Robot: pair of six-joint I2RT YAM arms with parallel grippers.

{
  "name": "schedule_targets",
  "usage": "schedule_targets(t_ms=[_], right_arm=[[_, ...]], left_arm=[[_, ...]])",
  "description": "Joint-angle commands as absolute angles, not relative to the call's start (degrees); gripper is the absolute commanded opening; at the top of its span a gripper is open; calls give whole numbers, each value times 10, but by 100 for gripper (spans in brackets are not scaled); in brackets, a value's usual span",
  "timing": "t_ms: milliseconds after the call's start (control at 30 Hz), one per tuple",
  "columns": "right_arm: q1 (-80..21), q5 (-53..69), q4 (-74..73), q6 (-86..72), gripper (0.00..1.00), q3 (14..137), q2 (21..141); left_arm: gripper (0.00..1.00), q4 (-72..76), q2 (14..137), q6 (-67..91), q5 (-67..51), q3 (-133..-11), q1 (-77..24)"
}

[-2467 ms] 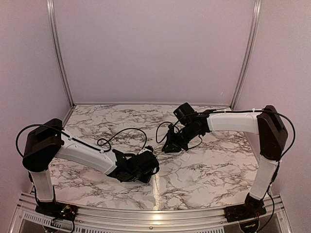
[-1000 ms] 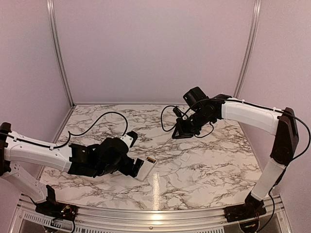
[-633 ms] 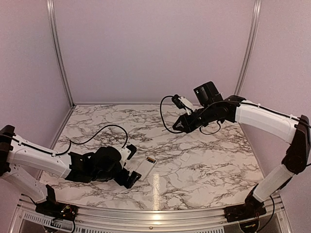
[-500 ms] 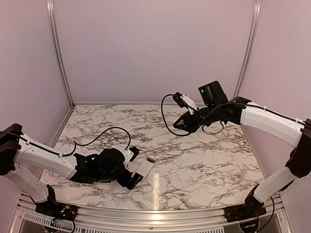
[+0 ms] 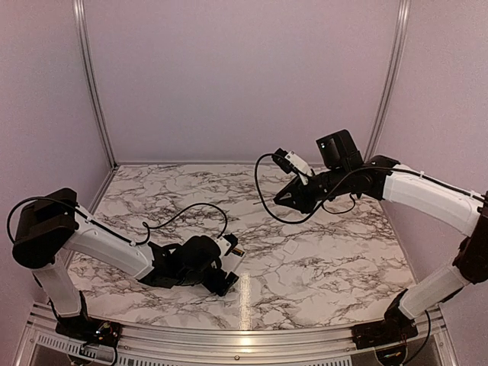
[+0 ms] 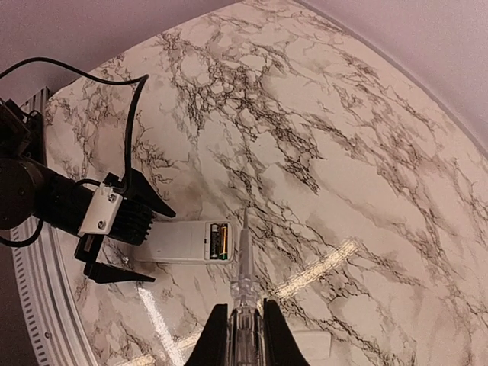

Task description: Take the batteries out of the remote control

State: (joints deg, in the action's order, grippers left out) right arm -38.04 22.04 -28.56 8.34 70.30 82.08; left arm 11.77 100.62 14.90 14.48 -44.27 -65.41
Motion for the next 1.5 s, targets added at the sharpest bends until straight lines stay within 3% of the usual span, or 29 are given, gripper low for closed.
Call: schedule_targets(t_ms=[0,533,867,1200,1467], right_arm=[[-377,238,-306,118,0,704,797],[-377,275,-330,170,0,677,762],[-377,317,-404,262,0,680,780],[-394,370,-414,361,0,671,791],[-429,331,-388,381,0,669,848]], left_arm=[[91,133,1026,124,145,-444,-654],[56,159,972,52,79,-381,-629],[54,78,909,-103,13,-401,-621],[49,10,891,-242,46,-442,-621],[49,14,876,-332,56,-443,-621]])
